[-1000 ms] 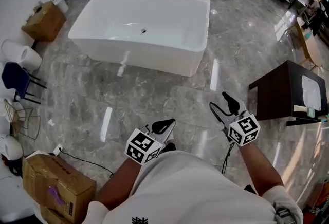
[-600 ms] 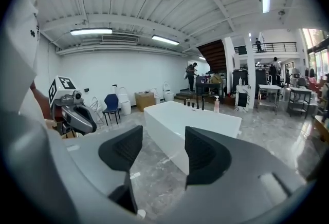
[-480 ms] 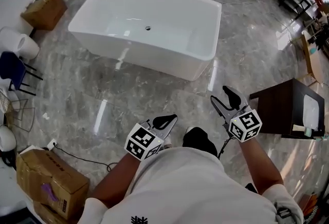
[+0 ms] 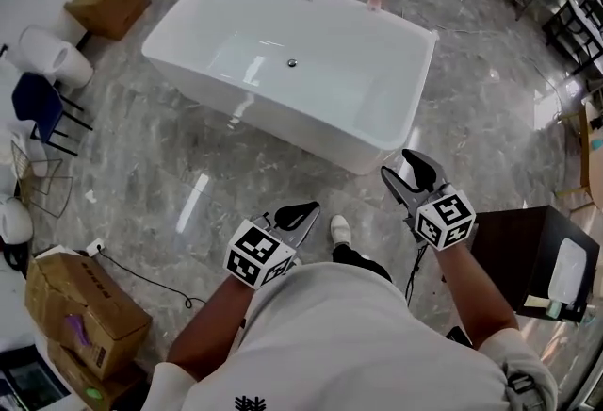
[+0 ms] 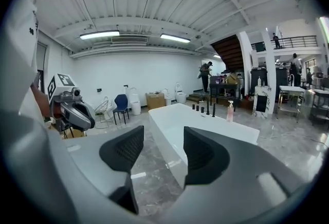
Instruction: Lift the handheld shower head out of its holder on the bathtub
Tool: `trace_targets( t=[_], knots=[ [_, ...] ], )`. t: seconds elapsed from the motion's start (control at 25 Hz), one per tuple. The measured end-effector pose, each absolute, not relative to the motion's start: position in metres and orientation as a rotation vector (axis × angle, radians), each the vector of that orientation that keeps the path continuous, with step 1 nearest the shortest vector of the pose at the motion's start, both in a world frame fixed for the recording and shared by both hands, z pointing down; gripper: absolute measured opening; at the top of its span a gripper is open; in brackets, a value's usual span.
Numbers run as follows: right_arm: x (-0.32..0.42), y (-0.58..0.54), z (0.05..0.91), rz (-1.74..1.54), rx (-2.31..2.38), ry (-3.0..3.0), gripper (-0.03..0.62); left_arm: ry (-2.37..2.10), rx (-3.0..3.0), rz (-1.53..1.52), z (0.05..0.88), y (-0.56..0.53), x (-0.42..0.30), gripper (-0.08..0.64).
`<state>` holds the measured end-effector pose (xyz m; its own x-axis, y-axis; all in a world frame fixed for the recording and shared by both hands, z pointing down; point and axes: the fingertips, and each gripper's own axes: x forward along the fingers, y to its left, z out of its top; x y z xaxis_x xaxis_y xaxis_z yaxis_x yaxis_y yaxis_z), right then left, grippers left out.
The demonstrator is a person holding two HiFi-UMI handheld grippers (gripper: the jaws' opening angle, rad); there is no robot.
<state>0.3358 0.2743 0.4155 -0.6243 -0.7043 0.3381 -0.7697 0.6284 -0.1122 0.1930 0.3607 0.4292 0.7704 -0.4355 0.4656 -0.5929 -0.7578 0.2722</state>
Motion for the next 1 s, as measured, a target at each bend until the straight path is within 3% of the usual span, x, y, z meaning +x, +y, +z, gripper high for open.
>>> trace_targets(
  t=[0.48,1.0],
  knots=[
    [0.37,0.127,0.442,0.394,1.025,-2.654,0.249,-0.92,2.496,0.56,0.425,0.25,0.255,0.006],
    [0.28,0.033,0.452,0.342,1.033,-2.599,0.244,-0.911,2.537,0.474,0.418,0.162,0.165,0.006]
  ],
)
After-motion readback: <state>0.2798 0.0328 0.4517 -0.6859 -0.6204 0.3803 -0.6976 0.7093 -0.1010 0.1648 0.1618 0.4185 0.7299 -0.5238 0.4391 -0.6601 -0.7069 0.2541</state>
